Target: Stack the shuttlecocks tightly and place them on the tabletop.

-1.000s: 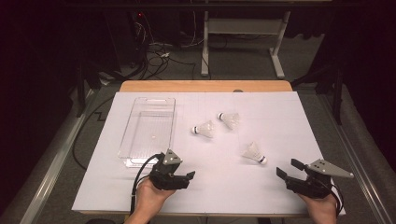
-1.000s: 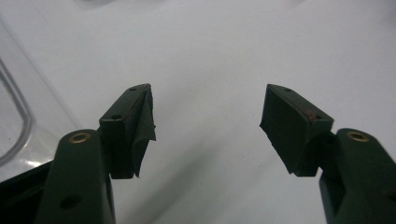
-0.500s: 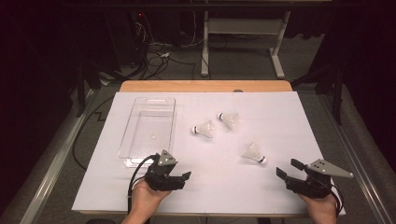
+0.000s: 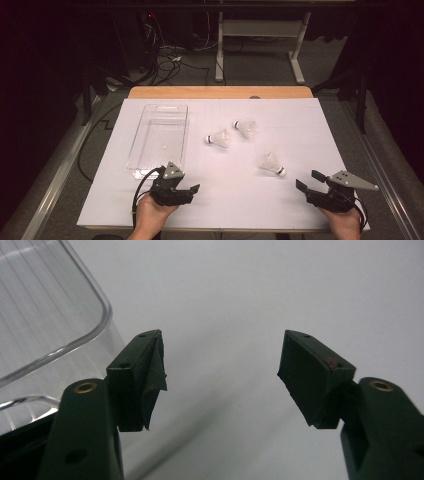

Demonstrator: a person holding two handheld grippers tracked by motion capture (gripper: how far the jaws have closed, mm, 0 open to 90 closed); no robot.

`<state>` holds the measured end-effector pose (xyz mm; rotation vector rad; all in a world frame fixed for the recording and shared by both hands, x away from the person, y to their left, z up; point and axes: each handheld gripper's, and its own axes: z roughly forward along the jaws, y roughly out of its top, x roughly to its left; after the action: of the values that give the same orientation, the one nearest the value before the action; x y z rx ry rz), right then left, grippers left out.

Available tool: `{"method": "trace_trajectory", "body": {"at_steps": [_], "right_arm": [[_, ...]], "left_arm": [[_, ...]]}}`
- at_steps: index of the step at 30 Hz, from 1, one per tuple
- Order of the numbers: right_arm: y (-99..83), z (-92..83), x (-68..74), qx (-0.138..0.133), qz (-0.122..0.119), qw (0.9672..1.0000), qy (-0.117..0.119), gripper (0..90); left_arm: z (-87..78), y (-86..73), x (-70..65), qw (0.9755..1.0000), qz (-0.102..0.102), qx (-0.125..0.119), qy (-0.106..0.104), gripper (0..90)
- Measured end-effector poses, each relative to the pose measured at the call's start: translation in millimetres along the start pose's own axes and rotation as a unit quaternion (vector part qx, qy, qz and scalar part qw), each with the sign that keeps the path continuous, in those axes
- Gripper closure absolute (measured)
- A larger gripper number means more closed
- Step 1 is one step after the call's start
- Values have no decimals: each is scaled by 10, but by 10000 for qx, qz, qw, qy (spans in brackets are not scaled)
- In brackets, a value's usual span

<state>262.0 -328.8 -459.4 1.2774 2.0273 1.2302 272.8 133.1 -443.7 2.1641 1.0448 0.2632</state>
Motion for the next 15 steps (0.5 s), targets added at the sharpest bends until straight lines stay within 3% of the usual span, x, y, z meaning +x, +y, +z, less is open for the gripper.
{"method": "trace_trajectory", "body": {"at_steps": [15], "right_arm": [[-1,3,-1,7,11,10000,1,288]], "left_arm": [[-82,-88,67,9999,-107,-45,73,362]]}}
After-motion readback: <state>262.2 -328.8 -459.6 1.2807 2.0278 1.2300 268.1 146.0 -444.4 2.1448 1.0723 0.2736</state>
